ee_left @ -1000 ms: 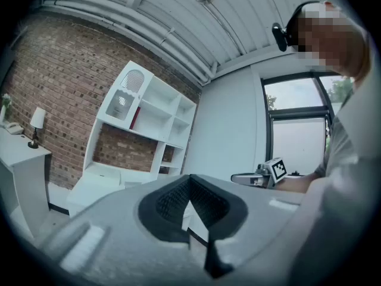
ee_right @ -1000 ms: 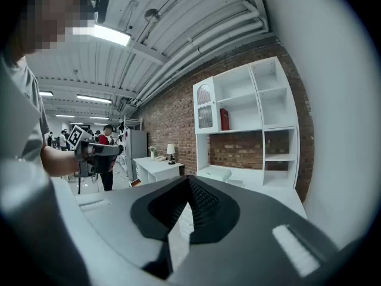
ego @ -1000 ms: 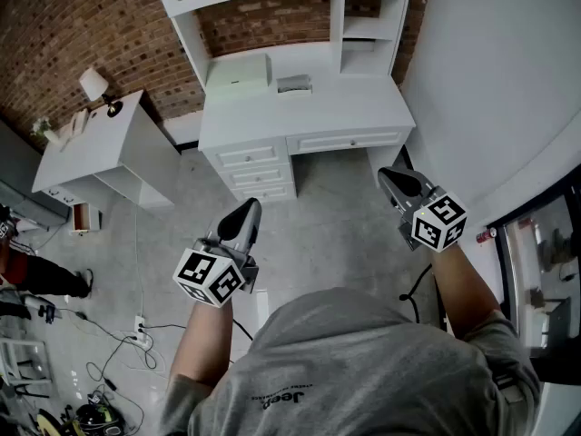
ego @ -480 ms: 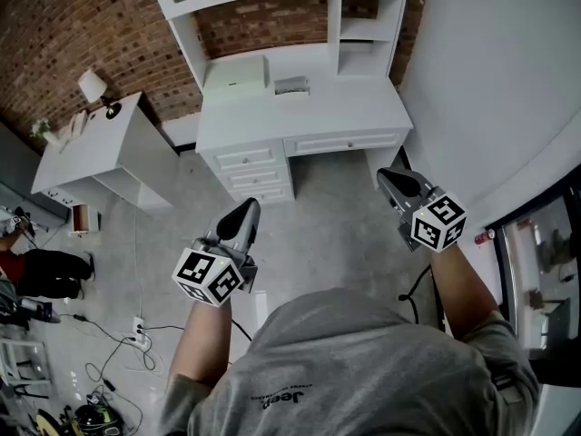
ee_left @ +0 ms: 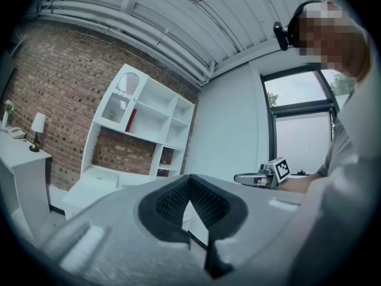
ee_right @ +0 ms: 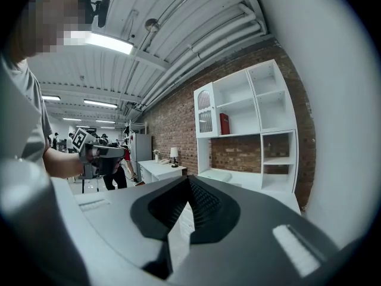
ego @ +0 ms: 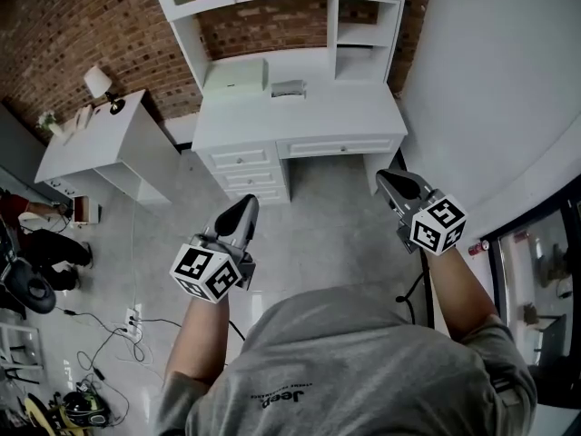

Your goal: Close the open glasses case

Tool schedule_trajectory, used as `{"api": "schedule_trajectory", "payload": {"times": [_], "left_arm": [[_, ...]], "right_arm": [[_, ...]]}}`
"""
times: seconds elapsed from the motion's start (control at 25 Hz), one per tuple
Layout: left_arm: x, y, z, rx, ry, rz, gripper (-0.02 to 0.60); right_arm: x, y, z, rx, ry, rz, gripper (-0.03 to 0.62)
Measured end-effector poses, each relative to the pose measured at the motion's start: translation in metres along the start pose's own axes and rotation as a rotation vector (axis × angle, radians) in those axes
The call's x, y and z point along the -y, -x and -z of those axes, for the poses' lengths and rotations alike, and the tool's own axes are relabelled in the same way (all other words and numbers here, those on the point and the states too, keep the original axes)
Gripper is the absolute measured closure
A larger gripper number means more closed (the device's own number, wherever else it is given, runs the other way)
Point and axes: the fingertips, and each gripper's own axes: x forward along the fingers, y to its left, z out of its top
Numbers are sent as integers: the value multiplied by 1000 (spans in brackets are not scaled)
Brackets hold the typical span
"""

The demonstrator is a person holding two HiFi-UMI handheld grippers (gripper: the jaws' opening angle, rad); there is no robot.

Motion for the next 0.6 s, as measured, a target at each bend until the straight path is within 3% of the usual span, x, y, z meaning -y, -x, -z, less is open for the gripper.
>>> {"api": "schedule_trajectory", "payload": {"times": [0.28,0.6], "left_arm": [[34,-21,15,11,-1,-27,583],[10,-36,18,-8,9,-38,583]], "right_arm": [[31,30,14,-3,5,-25,585],[45,5,16,-10,-8,-35,585]]}}
